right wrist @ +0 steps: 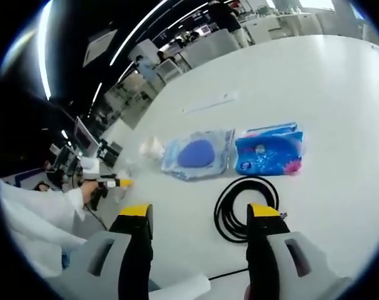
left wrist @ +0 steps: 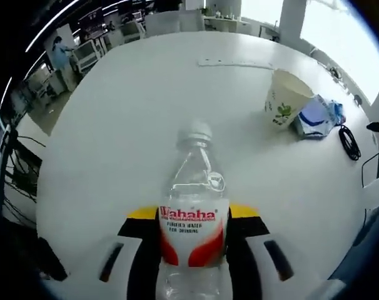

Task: Arrange the tabletop items into an orderly group along one side of the table until the central work area is clear of visible clutter.

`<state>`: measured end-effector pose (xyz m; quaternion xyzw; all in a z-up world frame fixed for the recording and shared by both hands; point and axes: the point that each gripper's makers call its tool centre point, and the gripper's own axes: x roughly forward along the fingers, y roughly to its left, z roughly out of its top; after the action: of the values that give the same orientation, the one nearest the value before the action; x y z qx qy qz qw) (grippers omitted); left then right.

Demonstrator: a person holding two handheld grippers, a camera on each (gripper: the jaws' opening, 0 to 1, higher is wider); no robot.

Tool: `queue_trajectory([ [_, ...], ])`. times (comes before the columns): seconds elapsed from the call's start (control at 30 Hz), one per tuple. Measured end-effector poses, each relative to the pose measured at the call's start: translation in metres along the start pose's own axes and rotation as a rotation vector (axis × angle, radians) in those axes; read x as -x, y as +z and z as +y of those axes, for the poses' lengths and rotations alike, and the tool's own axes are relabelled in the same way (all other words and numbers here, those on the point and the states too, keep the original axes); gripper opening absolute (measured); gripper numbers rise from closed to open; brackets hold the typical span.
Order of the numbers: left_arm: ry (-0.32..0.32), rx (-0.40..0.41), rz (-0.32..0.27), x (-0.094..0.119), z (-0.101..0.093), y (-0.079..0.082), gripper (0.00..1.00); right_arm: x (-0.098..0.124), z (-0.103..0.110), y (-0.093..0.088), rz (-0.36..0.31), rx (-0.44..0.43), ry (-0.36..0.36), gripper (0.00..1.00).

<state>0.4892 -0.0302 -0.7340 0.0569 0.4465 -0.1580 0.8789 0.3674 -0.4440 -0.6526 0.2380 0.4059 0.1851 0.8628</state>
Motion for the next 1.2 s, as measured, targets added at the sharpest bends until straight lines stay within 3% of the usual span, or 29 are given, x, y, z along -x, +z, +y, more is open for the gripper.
queue_trajectory([
  [0.33, 0.045, 0.024, -0.171, 0.028, 0.001, 0.029, 0.38, -0.009, 0.015, -0.002, 0.009, 0.012, 0.029, 0.59],
  [0.5, 0.048, 0.034, -0.262, 0.043, -0.008, 0.048, 0.39, -0.015, 0.028, -0.003, 0.017, 0.030, 0.055, 0.59],
  [0.73, 0.032, 0.002, -0.284, 0.046, -0.024, 0.055, 0.39, -0.021, 0.048, -0.006, 0.033, 0.058, 0.094, 0.58],
  [0.9, 0.008, 0.007, -0.334, 0.055, -0.039, 0.065, 0.39, -0.023, 0.062, -0.004, 0.028, 0.096, 0.113, 0.57],
  [1.2, -0.016, 0.013, -0.397, 0.069, -0.063, 0.077, 0.39, -0.041, 0.110, 0.005, 0.048, 0.225, 0.217, 0.57],
])
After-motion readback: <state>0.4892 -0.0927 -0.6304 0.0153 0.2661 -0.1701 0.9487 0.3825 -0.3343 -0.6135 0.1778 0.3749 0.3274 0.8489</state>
